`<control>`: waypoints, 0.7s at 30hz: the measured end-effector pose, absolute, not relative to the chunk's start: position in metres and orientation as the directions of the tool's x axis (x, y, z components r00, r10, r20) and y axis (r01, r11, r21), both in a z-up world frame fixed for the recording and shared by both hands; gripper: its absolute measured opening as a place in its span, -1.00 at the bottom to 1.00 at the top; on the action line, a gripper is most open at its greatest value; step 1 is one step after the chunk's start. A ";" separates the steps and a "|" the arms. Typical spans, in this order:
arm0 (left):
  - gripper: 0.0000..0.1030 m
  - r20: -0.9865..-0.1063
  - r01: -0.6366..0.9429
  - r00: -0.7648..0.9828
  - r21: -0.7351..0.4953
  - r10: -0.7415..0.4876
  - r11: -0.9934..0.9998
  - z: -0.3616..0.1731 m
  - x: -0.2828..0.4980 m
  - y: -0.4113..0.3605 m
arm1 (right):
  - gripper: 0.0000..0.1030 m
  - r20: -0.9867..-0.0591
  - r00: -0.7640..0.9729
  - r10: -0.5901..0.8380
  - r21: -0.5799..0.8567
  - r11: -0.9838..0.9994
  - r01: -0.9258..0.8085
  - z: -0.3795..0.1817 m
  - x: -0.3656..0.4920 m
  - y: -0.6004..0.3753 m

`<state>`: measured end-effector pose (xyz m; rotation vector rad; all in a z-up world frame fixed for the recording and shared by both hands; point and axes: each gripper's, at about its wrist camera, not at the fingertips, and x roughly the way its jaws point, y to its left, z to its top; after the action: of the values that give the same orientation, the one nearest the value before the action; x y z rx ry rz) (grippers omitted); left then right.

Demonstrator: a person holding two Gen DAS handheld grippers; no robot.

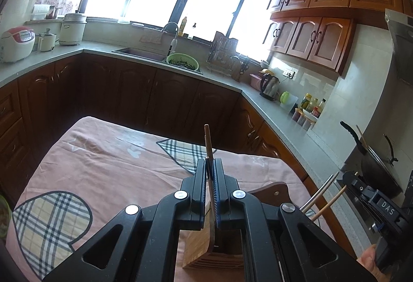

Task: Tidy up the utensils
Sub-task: 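Open both tools to drop the chopsticks into the wooden holder, then move both tools back down toward the remaining chopsticks on the cloth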

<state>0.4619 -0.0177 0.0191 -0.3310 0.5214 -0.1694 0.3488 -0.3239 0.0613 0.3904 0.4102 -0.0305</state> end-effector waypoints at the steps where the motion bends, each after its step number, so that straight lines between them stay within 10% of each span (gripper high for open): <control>1: -0.92 -0.461 0.075 0.854 -0.348 -0.241 0.934 0.019 0.460 -0.018 | -0.89 -0.395 0.917 0.047 0.362 0.926 0.108 0.061 0.349 -0.324; 7: -0.64 -0.475 0.078 0.843 -0.357 -0.253 0.931 0.020 0.454 -0.011 | -0.71 -0.410 0.910 0.061 0.379 0.919 0.109 0.057 0.350 -0.326; 9: -0.26 -0.471 0.065 0.848 -0.363 -0.243 0.929 0.022 0.450 -0.008 | -0.10 -0.401 0.913 0.073 0.400 0.911 0.103 0.059 0.345 -0.328; 15: 0.23 -0.467 0.056 0.850 -0.380 -0.244 0.923 0.028 0.428 0.000 | 0.55 -0.347 0.933 0.091 0.443 0.893 0.078 0.070 0.324 -0.332; 21: 0.44 -0.483 0.040 0.849 -0.349 -0.216 0.936 0.028 0.384 0.006 | 0.59 -0.327 0.940 0.093 0.453 0.889 0.070 0.073 0.294 -0.330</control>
<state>0.3840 0.0061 0.0275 -0.3369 0.5428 -0.1373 0.2939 -0.3301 0.0733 0.4782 0.3502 0.0123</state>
